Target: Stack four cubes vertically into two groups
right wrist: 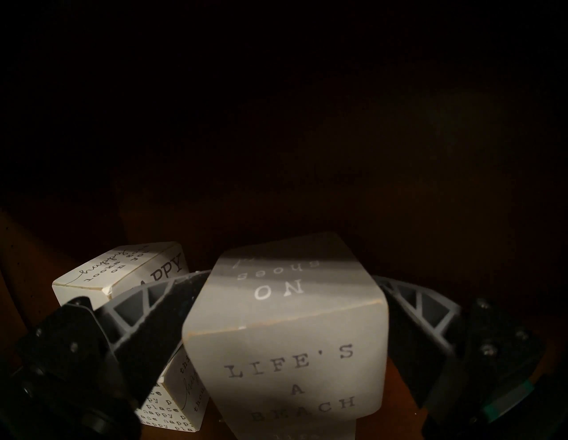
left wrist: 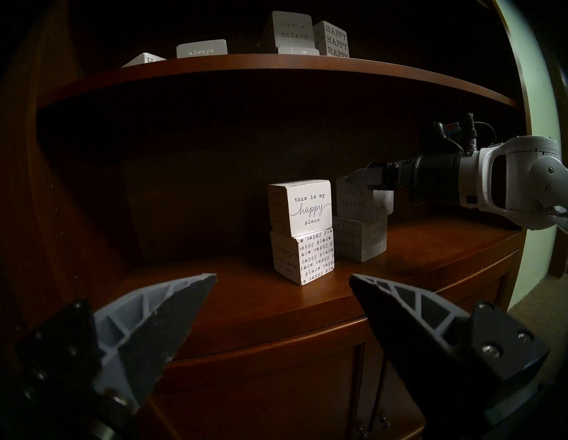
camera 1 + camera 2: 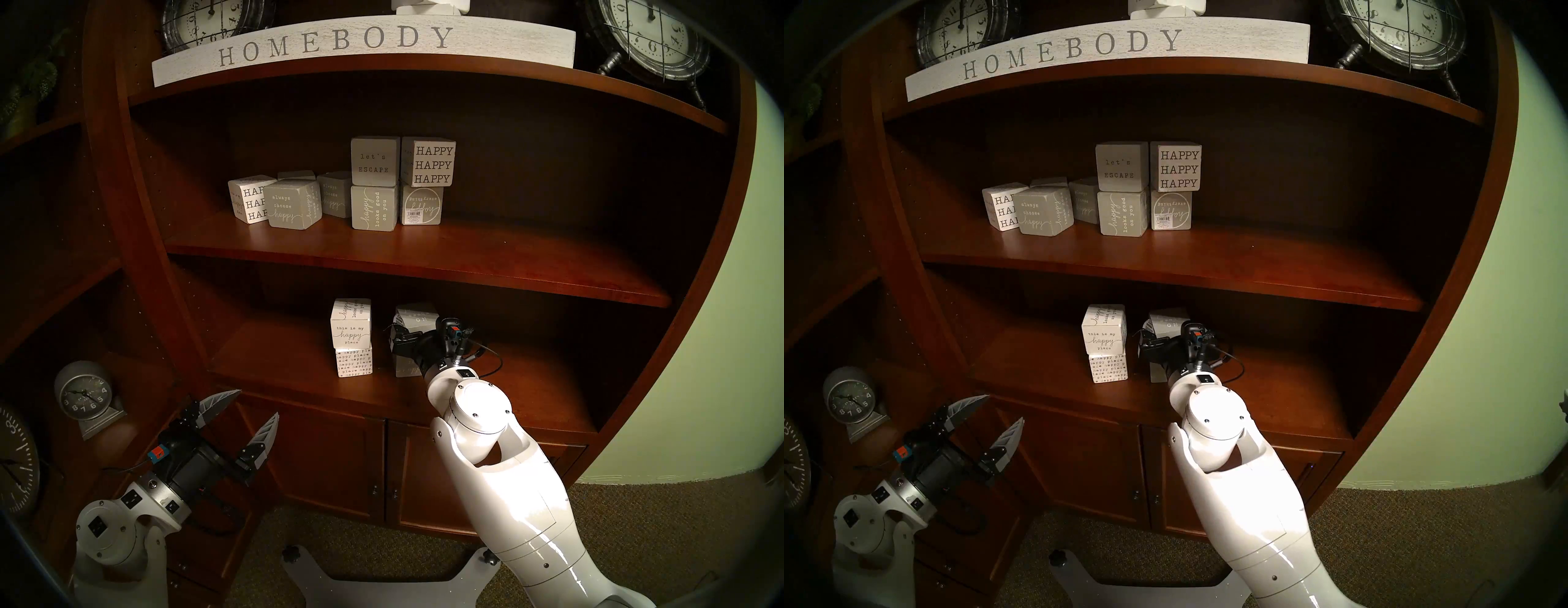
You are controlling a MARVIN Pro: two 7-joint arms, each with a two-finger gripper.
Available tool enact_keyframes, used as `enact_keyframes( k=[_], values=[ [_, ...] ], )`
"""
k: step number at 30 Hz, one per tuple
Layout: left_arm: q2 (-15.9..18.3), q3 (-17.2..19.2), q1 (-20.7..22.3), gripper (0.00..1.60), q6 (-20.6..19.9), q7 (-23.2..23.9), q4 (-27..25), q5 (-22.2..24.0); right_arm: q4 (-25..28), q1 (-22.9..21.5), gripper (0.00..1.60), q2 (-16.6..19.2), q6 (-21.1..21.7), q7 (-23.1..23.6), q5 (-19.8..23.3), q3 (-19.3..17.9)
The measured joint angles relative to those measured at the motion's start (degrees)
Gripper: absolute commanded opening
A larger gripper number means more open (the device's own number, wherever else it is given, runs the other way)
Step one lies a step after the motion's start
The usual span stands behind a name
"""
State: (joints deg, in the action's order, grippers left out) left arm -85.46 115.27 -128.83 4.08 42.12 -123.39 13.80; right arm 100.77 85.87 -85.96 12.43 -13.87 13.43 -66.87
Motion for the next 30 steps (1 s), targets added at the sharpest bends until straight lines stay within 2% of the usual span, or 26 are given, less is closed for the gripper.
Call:
enact_keyframes(
  k=[30],
  values=[
    [-1.1,0.5,0.5,1.60,-0.3,1.1,0.0,-0.6,1.8,0.0,1.60,-0.1,-0.4,0.3,-0.4,0.0]
  ],
)
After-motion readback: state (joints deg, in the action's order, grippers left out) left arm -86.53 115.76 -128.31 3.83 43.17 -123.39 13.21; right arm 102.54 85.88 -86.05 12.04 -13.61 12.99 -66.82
